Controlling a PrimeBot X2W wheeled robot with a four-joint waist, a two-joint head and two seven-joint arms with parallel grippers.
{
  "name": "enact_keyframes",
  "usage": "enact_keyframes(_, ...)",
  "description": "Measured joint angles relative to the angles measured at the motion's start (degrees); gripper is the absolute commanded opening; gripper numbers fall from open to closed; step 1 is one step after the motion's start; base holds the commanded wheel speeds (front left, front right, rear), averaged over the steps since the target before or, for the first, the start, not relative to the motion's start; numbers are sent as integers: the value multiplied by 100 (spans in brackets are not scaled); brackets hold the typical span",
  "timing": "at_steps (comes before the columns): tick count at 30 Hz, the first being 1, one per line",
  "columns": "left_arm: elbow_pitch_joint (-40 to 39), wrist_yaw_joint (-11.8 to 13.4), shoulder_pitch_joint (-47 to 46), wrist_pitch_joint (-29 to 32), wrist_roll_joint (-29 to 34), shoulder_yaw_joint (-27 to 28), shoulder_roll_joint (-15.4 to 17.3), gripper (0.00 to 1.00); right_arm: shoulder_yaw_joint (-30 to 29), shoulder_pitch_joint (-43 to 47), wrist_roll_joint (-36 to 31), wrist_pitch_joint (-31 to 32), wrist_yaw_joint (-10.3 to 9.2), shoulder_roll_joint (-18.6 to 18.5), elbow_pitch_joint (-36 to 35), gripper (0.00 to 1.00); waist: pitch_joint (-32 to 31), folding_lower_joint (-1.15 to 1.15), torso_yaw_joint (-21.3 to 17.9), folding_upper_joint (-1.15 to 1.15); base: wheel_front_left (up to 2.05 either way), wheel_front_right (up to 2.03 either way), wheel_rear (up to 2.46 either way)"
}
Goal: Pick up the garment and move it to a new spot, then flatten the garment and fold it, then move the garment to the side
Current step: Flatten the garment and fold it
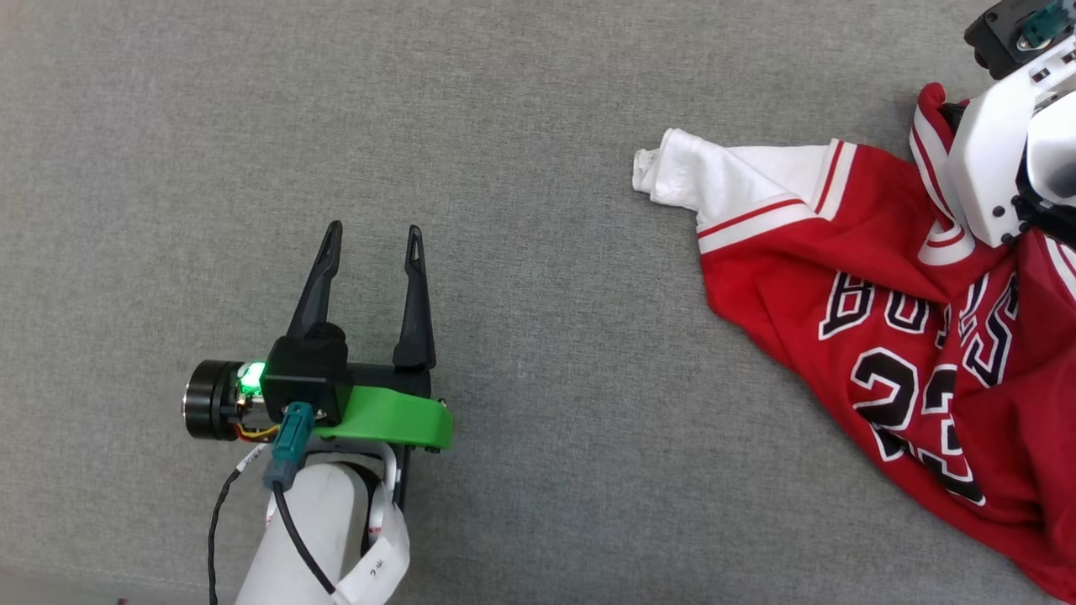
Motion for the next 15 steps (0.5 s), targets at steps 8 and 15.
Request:
enact_keyframes(8,-9,43,0,0,-24,52,0,100,404,-124,513,-532,-11,-8,438,6,-10,0,126,0,0,0,0)
enact_keyframes(15,-30,38,87,0,77,222,23,100,439,92,659,-2235,-1,-120,286,100,-366,0,-14,0,0,0,0)
